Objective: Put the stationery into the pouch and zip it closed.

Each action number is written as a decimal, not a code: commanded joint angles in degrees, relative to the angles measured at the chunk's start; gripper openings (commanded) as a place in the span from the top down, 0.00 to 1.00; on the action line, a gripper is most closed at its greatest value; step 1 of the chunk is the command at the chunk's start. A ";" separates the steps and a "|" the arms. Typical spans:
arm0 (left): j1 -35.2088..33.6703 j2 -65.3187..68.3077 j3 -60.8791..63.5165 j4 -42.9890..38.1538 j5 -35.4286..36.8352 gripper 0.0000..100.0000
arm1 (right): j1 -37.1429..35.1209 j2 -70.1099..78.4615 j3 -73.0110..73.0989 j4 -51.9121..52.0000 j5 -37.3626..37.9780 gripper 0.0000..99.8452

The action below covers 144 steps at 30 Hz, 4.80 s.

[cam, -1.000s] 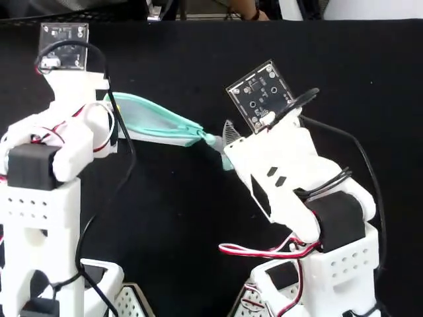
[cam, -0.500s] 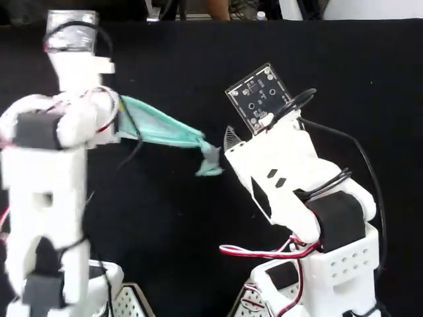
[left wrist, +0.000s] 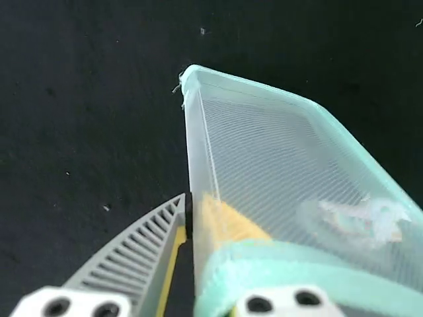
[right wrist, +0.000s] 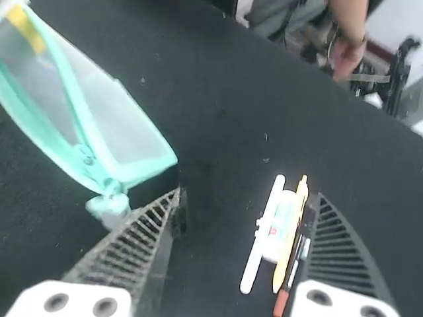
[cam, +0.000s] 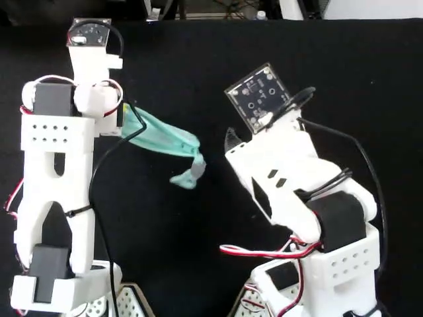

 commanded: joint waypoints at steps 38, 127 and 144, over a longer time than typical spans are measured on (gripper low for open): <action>3.12 -11.87 -10.77 4.66 3.43 0.97 | -0.53 0.13 16.75 -9.05 -1.76 0.71; 2.86 -7.91 2.95 0.44 32.53 0.97 | -11.34 -13.41 53.67 -58.90 -6.07 0.99; 2.59 -14.86 0.84 -1.93 4.40 0.78 | -11.34 -27.91 56.31 -42.20 3.69 0.99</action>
